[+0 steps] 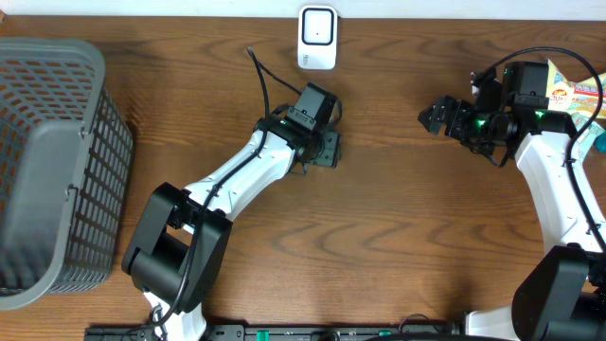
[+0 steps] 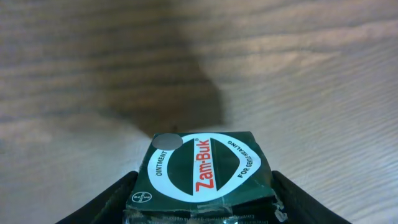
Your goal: Scan the item barcode
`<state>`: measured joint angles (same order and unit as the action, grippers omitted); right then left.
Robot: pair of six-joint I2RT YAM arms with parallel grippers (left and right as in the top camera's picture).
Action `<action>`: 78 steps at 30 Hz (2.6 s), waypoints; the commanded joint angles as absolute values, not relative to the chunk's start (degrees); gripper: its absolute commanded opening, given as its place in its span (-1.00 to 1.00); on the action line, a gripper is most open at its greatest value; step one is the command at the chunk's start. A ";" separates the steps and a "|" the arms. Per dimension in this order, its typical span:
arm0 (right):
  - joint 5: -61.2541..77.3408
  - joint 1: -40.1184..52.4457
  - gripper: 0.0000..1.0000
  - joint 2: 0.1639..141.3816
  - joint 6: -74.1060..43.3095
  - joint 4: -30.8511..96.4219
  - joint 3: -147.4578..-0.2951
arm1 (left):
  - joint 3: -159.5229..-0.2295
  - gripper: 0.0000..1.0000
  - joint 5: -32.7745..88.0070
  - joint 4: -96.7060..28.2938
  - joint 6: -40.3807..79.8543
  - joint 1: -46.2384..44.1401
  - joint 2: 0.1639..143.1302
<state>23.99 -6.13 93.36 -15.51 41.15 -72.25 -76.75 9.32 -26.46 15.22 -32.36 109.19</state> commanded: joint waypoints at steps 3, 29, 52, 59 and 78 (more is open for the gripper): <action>25.61 -5.89 0.99 94.11 -15.88 41.12 -71.92 | -76.62 0.13 9.87 -27.44 15.92 -32.16 108.66; 27.33 -5.04 0.98 94.11 -15.84 40.03 -71.88 | -76.62 0.13 9.78 -29.26 17.63 -32.23 108.55; 27.33 -4.38 0.99 94.11 -15.86 39.42 -71.88 | -76.62 0.42 5.72 -35.99 16.12 -32.23 108.55; 27.33 -4.40 0.98 94.11 -15.81 39.44 -71.88 | -77.73 0.44 5.76 -34.85 18.26 -32.16 107.87; 27.38 0.05 0.92 94.11 -15.27 36.93 -71.88 | -79.44 0.53 5.69 -33.41 18.74 -19.79 90.41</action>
<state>26.59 -2.44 93.36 -15.62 37.85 -72.25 -78.11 6.85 -32.86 18.22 -22.90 92.09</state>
